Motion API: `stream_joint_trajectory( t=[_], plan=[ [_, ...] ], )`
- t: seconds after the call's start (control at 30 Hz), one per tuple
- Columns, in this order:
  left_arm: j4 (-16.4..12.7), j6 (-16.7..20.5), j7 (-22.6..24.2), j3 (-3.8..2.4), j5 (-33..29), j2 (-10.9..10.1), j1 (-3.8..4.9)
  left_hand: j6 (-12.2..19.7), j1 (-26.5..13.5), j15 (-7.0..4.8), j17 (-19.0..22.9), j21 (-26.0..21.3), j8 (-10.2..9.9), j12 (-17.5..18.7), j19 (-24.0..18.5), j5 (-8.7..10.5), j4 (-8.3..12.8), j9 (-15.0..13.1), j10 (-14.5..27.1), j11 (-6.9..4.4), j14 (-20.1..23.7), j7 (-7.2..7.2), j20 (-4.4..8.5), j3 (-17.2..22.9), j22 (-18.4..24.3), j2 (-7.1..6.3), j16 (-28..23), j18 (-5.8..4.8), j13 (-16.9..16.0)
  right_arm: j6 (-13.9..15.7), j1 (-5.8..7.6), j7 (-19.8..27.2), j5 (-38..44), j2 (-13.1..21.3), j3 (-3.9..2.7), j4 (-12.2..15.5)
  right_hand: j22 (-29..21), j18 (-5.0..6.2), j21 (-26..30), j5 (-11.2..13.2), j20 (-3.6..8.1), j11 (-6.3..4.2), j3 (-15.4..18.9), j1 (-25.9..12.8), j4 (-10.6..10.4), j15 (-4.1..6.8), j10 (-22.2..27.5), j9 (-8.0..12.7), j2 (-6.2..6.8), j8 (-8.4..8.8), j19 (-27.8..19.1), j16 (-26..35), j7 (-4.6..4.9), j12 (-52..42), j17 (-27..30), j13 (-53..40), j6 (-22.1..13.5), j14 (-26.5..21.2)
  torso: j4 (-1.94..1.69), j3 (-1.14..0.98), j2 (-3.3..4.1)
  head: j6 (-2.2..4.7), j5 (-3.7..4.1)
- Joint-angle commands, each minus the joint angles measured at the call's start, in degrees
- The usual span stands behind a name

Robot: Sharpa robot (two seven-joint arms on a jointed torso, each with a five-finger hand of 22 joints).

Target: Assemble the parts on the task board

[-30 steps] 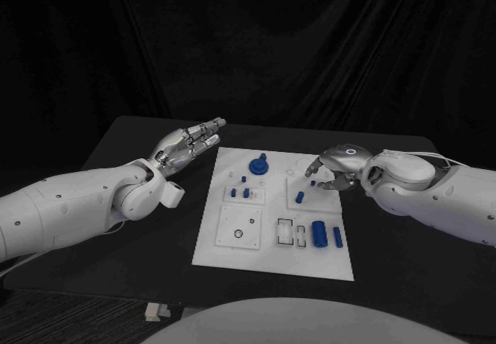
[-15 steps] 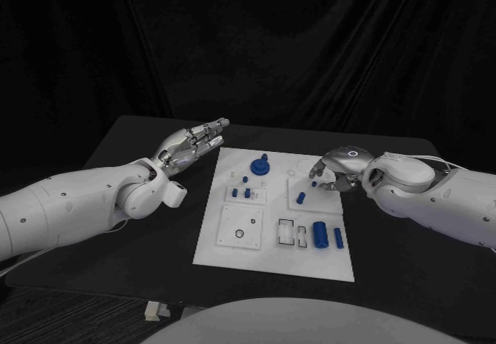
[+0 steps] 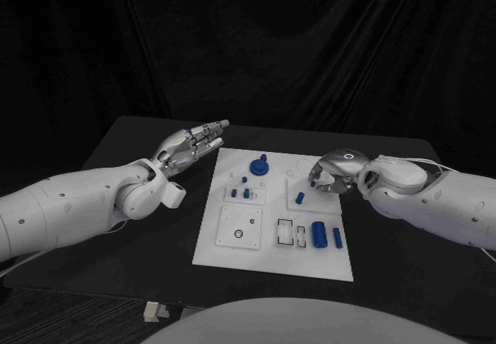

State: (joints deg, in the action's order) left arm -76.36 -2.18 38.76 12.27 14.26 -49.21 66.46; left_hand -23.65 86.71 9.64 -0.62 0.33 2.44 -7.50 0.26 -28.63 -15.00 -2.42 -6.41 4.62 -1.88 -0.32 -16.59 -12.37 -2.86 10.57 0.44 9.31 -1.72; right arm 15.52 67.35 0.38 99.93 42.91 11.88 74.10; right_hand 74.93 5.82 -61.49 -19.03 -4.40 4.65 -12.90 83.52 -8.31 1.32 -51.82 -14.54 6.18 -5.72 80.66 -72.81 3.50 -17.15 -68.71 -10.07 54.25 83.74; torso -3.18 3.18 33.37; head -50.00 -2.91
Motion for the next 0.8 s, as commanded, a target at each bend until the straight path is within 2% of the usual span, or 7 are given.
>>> stream_joint_trajectory(
  t=[0.03,0.33,0.7,0.8],
  plan=[
    [0.0,-1.4,14.1,-0.06,-0.5,0.1,-0.13,-0.2,0.7,0.03,-0.1,0.2,0.0,-0.6,0.2,-0.48,0.3,-0.1,-0.1,0.66,-0.7,-0.09,-0.27,0.3,-0.2,0.03,0.5,0.73,-0.1,0.6,-0.42,-0.1,0.4,-0.5,-0.01,-0.7,7.8,-0.34,0.7,-0.2,-0.11,0.01,-0.4,-0.2,0.1,0.25,-0.6,0.0,-0.20,-0.24,-0.1,0.5,-0.09,-0.3,0.4,0.1,0.3,-0.1,0.08,0.01,-0.05,0.00,-0.23],
    [0.0,-1.9,13.7,-0.06,-0.5,0.3,-0.21,-0.4,1.5,0.36,-0.4,0.4,0.0,-2.0,0.5,-1.39,0.8,-0.1,-0.8,1.79,-1.8,0.20,-0.32,0.7,-1.3,0.14,1.0,0.71,-0.3,0.0,-0.94,0.2,-1.0,-1.5,-0.01,-2.4,7.7,-0.27,1.3,-1.5,-0.13,0.09,-1.5,0.4,0.5,0.19,-1.3,-0.2,-0.52,-0.28,-0.4,1.0,0.25,-0.1,1.1,0.6,0.6,-0.2,0.02,0.14,-0.13,0.00,-0.24],
    [0.3,-2.5,13.2,-0.05,-0.5,0.5,-0.35,-0.5,2.2,0.81,-0.5,0.6,0.0,-2.5,1.0,-2.10,1.4,-0.1,-0.8,2.17,-2.6,0.67,-0.37,1.3,-2.0,0.28,1.4,0.59,-0.3,-0.2,-1.16,0.9,-1.9,-2.2,-0.01,-3.2,7.6,-0.19,1.8,-1.6,-0.14,-0.02,-2.1,0.8,0.9,0.19,-2.3,-0.4,-0.58,-0.32,-0.6,1.3,0.46,-0.3,1.6,0.8,0.8,-0.3,0.07,0.22,-0.22,0.00,-0.34],
    [0.3,-2.5,13.1,-0.05,-0.5,0.5,-0.41,-0.8,2.3,0.90,-0.6,0.7,0.1,-2.7,1.1,-2.25,1.5,-0.2,-0.8,2.24,-2.7,0.80,-0.38,1.4,-2.2,0.34,1.5,0.55,-0.3,-0.2,-1.19,1.1,-1.9,-2.4,-0.01,-3.3,7.3,0.04,3.1,-1.5,-0.09,-0.18,-2.7,1.2,1.3,0.28,-3.0,-0.8,-0.71,-0.89,-1.1,2.1,0.82,-0.4,2.5,1.0,1.8,-0.7,0.08,0.23,-0.25,0.00,-0.35]
  ],
)
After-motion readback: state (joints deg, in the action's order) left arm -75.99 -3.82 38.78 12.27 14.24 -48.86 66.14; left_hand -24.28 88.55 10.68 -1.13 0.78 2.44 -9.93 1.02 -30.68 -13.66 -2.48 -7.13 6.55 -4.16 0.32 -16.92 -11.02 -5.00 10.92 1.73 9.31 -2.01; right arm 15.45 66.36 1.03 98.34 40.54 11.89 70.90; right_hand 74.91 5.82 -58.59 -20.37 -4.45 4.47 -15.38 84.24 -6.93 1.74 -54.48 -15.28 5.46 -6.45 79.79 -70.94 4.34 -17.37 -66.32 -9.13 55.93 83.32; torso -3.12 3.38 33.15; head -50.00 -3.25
